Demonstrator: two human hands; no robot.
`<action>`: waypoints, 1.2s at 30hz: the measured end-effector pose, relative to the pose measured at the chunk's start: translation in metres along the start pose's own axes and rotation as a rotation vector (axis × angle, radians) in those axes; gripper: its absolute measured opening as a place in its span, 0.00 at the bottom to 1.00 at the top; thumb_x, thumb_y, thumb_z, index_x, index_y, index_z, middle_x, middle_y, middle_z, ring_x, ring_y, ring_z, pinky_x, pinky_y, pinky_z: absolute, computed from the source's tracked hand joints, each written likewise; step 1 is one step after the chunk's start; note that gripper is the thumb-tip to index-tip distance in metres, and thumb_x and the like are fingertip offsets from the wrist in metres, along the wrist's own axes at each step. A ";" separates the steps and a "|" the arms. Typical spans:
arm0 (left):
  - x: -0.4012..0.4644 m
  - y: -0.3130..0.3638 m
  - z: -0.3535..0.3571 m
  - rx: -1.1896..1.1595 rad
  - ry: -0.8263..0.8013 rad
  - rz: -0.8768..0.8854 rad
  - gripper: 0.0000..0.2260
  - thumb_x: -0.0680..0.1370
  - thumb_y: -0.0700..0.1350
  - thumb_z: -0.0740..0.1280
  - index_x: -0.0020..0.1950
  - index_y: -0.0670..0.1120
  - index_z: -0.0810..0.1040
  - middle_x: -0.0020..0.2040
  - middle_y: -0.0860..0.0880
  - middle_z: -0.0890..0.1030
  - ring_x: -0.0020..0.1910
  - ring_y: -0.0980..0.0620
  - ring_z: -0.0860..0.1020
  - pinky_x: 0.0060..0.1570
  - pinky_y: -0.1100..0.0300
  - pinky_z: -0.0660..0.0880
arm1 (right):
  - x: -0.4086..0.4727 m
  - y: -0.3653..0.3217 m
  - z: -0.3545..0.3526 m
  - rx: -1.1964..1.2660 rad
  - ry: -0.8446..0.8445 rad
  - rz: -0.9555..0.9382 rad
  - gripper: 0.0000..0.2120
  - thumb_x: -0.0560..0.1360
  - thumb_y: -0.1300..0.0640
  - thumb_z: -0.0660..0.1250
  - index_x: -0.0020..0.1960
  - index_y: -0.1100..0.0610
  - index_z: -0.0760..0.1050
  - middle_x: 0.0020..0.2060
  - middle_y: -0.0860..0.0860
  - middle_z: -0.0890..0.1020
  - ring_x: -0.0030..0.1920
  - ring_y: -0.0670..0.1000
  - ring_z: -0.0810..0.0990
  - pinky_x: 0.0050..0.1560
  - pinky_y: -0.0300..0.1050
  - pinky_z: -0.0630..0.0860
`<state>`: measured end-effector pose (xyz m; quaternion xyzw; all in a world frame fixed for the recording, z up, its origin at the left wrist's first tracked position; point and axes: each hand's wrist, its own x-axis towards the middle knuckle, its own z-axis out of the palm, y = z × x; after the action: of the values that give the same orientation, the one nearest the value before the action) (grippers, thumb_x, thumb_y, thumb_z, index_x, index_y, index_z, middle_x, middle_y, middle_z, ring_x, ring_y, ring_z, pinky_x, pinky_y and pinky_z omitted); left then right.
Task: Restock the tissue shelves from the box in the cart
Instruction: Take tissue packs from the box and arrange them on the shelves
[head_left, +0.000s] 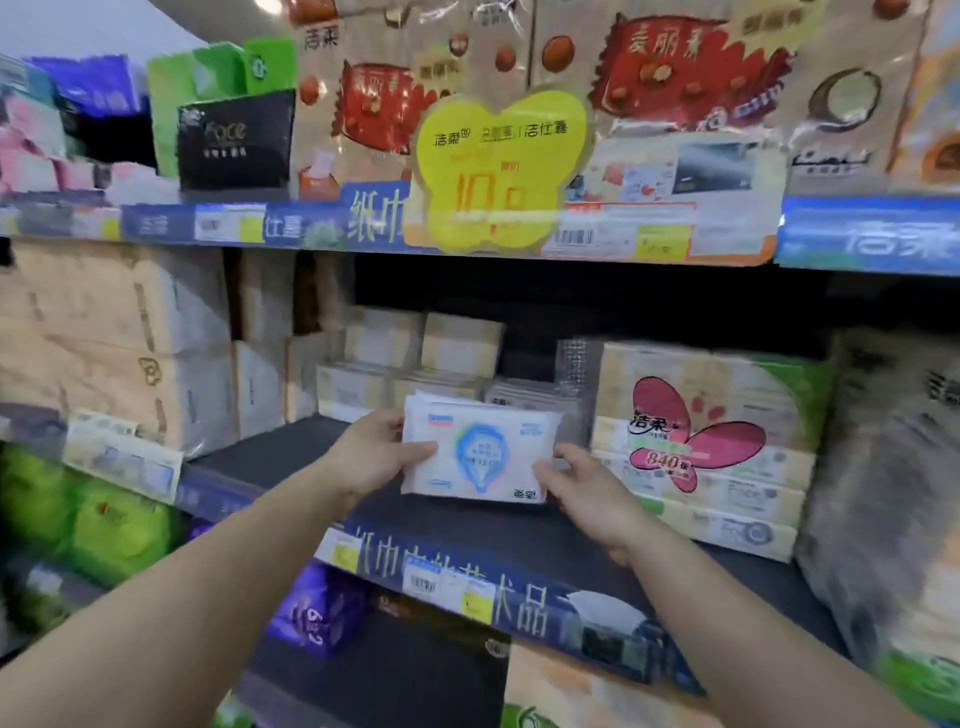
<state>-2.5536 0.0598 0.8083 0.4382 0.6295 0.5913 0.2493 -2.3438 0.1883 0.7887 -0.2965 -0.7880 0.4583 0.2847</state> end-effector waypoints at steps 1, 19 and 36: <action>0.016 -0.011 -0.007 0.031 -0.046 0.000 0.09 0.76 0.33 0.67 0.53 0.44 0.79 0.50 0.47 0.84 0.46 0.54 0.83 0.47 0.60 0.81 | 0.006 0.002 0.007 -0.079 -0.030 0.017 0.13 0.78 0.53 0.66 0.60 0.48 0.68 0.49 0.44 0.80 0.48 0.42 0.78 0.48 0.35 0.74; 0.104 0.033 -0.010 1.227 -0.147 0.884 0.44 0.70 0.53 0.68 0.78 0.55 0.44 0.79 0.55 0.43 0.78 0.53 0.42 0.75 0.52 0.38 | 0.051 -0.049 0.036 0.043 0.439 -0.032 0.15 0.70 0.70 0.65 0.48 0.52 0.79 0.42 0.53 0.82 0.39 0.50 0.78 0.41 0.46 0.75; 0.135 -0.053 -0.054 0.147 -0.374 0.084 0.07 0.76 0.42 0.70 0.53 0.50 0.79 0.45 0.60 0.84 0.46 0.64 0.81 0.58 0.62 0.76 | 0.071 -0.039 0.042 -0.226 0.345 0.152 0.31 0.65 0.53 0.79 0.64 0.52 0.71 0.55 0.46 0.80 0.51 0.43 0.79 0.49 0.36 0.77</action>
<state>-2.6784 0.1503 0.7941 0.5832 0.5948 0.4621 0.3042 -2.4289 0.2010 0.8183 -0.4593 -0.7493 0.3297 0.3447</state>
